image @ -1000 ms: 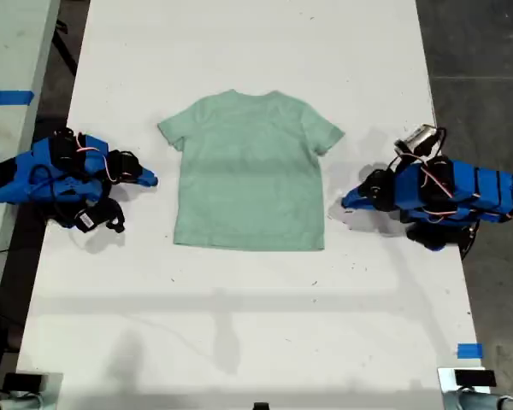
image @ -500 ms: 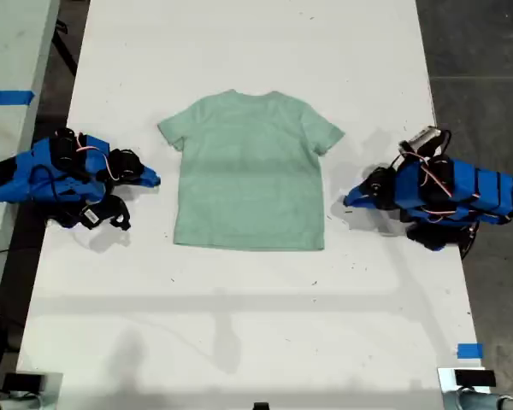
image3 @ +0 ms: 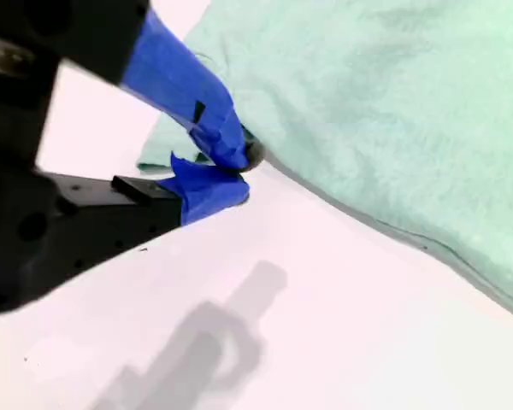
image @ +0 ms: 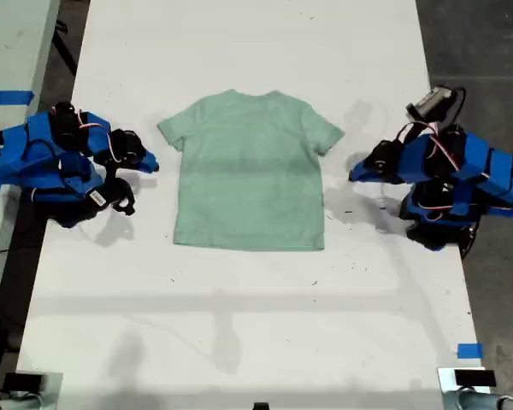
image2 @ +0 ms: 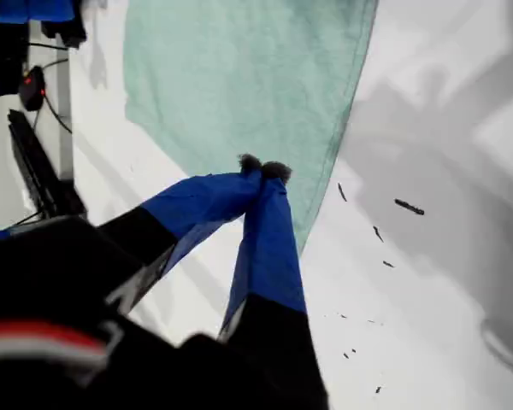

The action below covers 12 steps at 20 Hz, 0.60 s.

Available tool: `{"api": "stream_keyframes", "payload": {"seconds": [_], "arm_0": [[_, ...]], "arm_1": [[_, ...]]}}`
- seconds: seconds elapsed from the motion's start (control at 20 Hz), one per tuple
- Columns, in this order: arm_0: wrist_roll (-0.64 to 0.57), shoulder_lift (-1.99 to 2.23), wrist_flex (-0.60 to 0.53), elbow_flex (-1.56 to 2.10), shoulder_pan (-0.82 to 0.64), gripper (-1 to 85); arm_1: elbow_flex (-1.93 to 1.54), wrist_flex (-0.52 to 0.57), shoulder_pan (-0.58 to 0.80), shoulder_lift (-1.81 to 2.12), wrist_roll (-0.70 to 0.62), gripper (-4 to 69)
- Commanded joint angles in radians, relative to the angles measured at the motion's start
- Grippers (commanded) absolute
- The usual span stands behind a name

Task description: Fold tshirt

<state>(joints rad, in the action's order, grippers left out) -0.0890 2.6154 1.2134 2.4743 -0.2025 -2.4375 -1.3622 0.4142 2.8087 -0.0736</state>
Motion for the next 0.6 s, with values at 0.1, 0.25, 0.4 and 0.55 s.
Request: {"api": "stream_keyframes", "payload": {"seconds": [0.1, 0.25, 0.4, 0.55], "arm_0": [[-0.118, -0.210, 0.055, -0.313, -0.123, 0.0], [-0.176, -0.276, 0.114, -0.425, -0.207, 0.0], [-0.227, -0.318, 0.164, -0.512, -0.305, 0.0], [-0.288, -0.414, 0.216, -0.629, -0.391, 0.0]], "arm_1": [[0.391, -0.084, 0.163, -0.373, -0.232, -1.0], [0.580, -0.147, 0.287, -0.532, -0.370, -1.0], [0.749, -0.179, 0.370, -0.686, -0.472, -1.0], [0.900, -0.201, 0.413, -0.833, -0.540, -1.0]]}}
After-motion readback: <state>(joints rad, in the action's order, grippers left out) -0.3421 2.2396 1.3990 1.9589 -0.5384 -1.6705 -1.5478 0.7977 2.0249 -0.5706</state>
